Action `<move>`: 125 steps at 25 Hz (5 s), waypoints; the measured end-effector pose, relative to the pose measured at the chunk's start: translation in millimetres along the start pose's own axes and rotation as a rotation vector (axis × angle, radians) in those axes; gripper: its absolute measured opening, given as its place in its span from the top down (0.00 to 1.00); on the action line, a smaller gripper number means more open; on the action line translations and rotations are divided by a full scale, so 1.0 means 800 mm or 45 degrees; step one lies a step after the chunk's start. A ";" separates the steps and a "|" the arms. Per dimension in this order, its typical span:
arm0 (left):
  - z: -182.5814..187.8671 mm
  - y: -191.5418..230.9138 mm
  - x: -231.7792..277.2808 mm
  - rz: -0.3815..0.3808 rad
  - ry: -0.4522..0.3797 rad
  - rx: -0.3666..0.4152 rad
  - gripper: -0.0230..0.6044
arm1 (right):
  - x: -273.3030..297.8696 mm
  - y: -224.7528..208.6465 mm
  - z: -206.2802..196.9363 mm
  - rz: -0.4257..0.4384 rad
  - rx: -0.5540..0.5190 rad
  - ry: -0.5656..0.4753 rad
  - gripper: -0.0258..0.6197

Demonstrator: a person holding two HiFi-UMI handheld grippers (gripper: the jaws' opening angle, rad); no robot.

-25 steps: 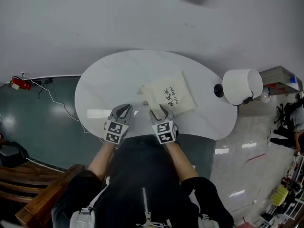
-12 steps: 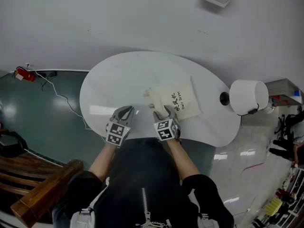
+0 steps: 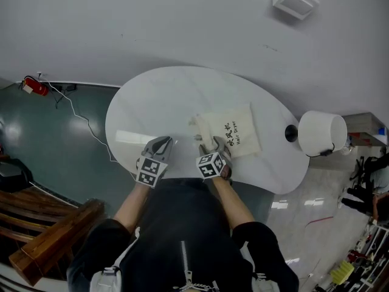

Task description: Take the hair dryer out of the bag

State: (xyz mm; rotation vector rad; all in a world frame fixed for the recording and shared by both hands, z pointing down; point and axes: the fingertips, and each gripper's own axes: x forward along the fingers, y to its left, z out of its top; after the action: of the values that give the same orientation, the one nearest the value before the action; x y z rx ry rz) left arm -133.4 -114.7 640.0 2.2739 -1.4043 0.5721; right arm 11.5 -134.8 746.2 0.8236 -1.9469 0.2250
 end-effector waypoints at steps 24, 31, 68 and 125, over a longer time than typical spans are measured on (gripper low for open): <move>-0.001 -0.045 0.037 -0.181 0.053 0.161 0.92 | -0.033 -0.033 0.008 -0.028 0.140 -0.009 0.79; 0.005 -0.067 0.050 -0.240 0.049 0.195 0.92 | -0.048 -0.042 0.013 -0.013 0.171 -0.032 0.82; -0.002 -0.162 0.150 -0.529 0.237 0.436 0.72 | -0.109 -0.082 0.031 0.146 0.345 -0.223 0.85; -0.057 -0.174 0.203 -0.521 0.495 0.627 0.65 | -0.110 -0.079 0.016 0.093 0.461 -0.199 0.85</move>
State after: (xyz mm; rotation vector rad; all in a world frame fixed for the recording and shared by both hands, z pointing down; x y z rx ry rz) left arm 52.9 -152.8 748.3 2.5249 -0.6322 1.2382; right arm 68.3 -148.6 653.8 1.0289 -2.1174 0.5846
